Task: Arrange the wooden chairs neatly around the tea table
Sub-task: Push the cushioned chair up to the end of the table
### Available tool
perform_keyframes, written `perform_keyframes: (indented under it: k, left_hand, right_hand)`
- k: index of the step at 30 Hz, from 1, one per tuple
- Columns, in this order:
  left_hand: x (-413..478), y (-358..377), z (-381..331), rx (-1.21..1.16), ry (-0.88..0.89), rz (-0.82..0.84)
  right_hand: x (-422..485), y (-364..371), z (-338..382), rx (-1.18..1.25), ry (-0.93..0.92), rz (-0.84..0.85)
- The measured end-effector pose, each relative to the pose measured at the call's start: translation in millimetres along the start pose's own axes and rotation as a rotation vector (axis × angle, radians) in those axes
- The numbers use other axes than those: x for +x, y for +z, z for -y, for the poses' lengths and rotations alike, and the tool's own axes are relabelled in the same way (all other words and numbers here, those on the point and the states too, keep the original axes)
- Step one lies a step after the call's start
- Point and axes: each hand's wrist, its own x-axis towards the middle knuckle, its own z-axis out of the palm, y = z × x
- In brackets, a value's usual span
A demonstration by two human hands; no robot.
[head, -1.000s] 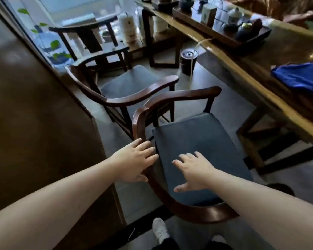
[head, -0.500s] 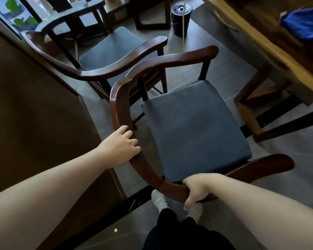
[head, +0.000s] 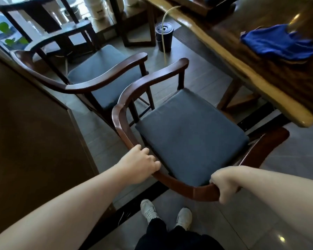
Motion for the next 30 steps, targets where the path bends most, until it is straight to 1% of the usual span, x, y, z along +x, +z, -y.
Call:
perform_keyframes:
  k: [4,9,14,17,19,20,25,28,30]
  left_hand:
    - [24.1,-12.5,-27.6,-0.016,0.026,0.000]
    - [33.9,-14.3,-49.2,-0.008,0.048,0.065]
    - [35.8,-14.3,-51.4,-0.001,0.058,0.073]
    - [35.5,-8.3,-45.0,-0.056,0.095,0.052]
    - [32.6,1.7,-31.6,-0.087,0.136,-0.016]
    - [29.8,7.4,-21.8,-0.090,0.154,-0.055]
    - [19.5,26.0,40.9,-0.046,0.215,-0.224]
    - [20.6,32.2,85.1,-0.014,0.221,-0.241]
    - [26.3,38.7,104.7,-0.016,0.237,-0.249]
  right_hand:
    - [-11.5,15.6,-33.0,-0.004,0.049,0.000]
    - [-5.6,35.6,-44.3,-0.033,0.024,-0.005]
    - [-3.0,41.9,-46.8,-0.023,0.022,-0.023]
    - [-1.7,45.7,-41.6,-0.007,0.022,-0.053]
    - [-5.1,48.6,-34.3,0.042,-0.004,-0.132]
    - [-7.6,50.7,-28.9,0.073,-0.027,-0.199]
    - [-26.9,51.0,36.7,0.401,-0.113,-0.644]
    - [-23.1,46.5,80.7,0.568,-0.059,-0.816]
    - [-13.5,53.6,102.4,0.689,0.019,-0.861]
